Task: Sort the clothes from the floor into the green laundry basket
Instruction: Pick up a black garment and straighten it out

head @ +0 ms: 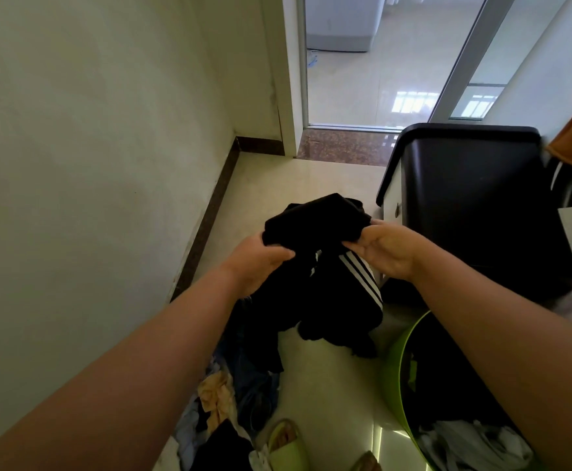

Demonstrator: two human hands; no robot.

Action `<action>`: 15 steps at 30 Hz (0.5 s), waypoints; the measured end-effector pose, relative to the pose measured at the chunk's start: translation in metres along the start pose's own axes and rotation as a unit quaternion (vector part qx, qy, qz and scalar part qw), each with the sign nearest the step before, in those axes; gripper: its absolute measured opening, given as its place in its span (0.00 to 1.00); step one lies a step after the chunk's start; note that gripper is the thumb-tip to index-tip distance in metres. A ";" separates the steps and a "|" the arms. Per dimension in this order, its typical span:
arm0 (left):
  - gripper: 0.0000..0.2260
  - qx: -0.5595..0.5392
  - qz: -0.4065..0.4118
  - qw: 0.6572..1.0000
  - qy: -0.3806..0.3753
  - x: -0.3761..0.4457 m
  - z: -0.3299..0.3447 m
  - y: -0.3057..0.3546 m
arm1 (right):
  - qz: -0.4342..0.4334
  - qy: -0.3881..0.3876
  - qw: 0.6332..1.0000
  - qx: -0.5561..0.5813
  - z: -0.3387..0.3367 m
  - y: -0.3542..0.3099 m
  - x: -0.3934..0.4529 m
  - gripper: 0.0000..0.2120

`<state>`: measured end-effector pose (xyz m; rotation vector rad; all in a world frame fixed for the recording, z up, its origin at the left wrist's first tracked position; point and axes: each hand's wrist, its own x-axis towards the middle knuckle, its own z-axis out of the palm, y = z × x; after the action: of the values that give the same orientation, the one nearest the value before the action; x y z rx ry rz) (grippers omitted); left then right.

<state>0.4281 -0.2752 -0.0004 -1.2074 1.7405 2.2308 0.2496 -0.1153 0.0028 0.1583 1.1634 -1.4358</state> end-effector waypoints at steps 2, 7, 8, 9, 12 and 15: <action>0.08 0.250 0.049 0.963 0.083 0.000 0.001 0.005 | -0.015 0.065 0.973 -0.219 0.003 -0.002 0.002 0.29; 0.10 0.554 0.120 0.762 0.313 0.000 0.007 0.013 | -0.152 0.210 0.740 -0.621 0.016 0.000 0.010 0.10; 0.09 0.593 0.116 0.727 0.325 -0.001 0.008 0.016 | -0.157 0.238 0.709 -0.644 0.020 -0.001 0.009 0.09; 0.10 0.622 0.113 0.701 0.331 -0.001 0.007 0.019 | -0.151 0.265 0.675 -0.672 0.022 -0.003 0.009 0.09; 0.14 0.624 0.117 0.706 0.315 0.002 0.004 0.029 | -0.141 0.307 0.557 -0.759 0.028 -0.011 0.006 0.15; 0.14 0.445 0.040 0.848 0.286 0.005 0.013 0.037 | -0.131 0.291 0.577 -0.751 0.044 -0.015 0.000 0.19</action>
<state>0.3993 -0.2791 0.0266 -1.5667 2.5794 0.7859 0.2606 -0.1496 0.0329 -0.8436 2.6667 -0.1117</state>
